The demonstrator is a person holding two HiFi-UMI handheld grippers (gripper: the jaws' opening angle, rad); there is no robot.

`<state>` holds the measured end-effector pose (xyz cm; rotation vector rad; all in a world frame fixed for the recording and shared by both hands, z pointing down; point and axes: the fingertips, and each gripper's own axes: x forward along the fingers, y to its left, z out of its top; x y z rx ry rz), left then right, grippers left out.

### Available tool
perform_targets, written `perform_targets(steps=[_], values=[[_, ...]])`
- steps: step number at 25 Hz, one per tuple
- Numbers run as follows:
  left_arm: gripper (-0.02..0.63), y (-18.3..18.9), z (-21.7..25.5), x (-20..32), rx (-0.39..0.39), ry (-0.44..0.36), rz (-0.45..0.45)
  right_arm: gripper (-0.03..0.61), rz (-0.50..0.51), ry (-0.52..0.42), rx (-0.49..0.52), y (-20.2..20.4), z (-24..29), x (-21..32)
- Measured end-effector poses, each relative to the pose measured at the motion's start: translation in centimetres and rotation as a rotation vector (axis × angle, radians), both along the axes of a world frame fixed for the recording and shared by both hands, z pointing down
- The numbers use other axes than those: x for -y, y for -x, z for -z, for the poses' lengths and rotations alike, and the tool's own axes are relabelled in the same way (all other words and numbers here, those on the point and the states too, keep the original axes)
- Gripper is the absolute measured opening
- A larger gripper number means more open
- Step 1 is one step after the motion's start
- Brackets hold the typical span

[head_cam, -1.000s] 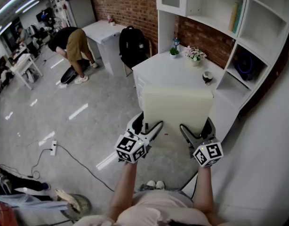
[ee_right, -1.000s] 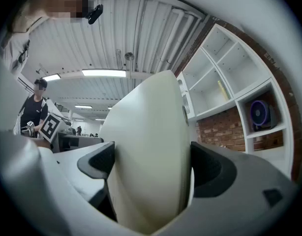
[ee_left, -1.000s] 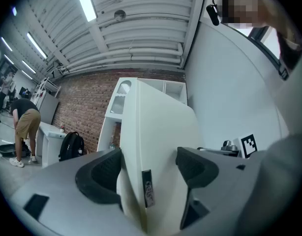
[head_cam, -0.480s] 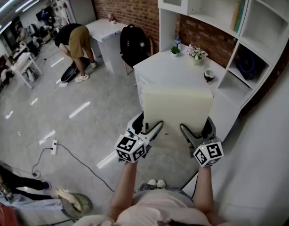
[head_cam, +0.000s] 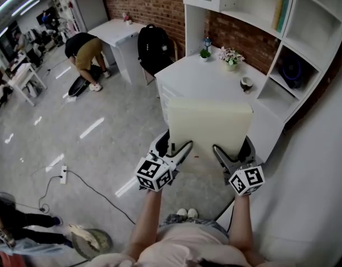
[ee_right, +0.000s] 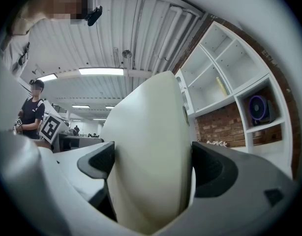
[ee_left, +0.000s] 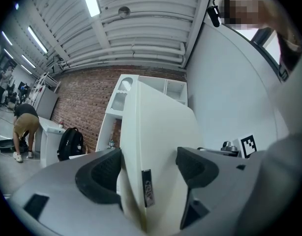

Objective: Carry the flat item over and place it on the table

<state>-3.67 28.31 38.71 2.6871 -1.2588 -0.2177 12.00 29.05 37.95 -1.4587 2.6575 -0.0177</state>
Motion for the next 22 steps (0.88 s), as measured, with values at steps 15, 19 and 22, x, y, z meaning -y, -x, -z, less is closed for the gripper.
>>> perform_targets(steps=[15, 19, 22], values=[[0.346, -1.0, -2.0, 4.1, 0.010, 0.014, -0.027, 0.497, -0.014, -0.002, -0.001, -1.0, -2.0, 3.7], [0.345, -0.6, -2.3, 6.4, 0.012, 0.013, -0.024, 0.497, -0.013, 0.000, 0.002, -0.6, -2.2, 6.2], [0.346, -0.3, -2.6, 8.6, 0.013, 0.015, -0.021, 0.497, -0.004, -0.001, 0.001, -0.2, -2.6, 8.3]])
